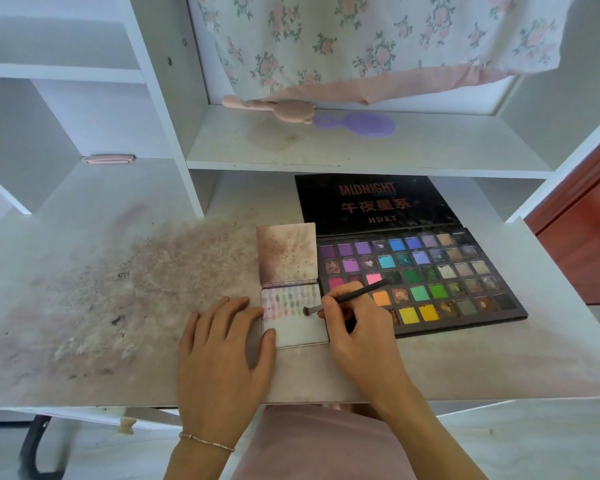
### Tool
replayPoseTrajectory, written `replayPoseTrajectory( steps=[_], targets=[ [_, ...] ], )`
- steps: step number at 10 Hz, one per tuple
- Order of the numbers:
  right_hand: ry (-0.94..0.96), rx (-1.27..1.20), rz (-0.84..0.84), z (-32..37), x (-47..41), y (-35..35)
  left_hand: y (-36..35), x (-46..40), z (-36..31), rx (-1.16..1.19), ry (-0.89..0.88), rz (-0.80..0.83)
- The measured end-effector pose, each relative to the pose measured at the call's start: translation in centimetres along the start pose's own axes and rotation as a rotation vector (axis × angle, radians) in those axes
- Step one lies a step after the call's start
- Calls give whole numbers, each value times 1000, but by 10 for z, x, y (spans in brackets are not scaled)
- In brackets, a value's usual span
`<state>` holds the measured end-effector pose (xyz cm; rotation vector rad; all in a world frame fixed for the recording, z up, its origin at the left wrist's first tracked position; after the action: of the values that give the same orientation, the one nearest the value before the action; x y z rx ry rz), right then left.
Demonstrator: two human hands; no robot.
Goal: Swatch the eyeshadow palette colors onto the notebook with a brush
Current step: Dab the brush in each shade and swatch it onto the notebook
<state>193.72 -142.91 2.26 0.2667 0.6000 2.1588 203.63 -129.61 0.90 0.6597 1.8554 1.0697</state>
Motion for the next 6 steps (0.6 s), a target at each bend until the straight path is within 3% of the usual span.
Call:
replayPoseTrajectory(
  steps=[6],
  targets=[
    [-8,4,13,-1,-1,0,1,-1,0,-6,-5,21]
  ],
)
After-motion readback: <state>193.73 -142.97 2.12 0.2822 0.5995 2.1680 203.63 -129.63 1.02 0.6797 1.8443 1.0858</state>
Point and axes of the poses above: each hand's wrist, its own x-axis away from the middle knuckle, its own y-axis out of the back of the hand, z = x × y, the point moved 2 cm from there along -x, towards the middle knuckle, and after that the axes turned 14 degrees about -y, right-handed, at the moved point
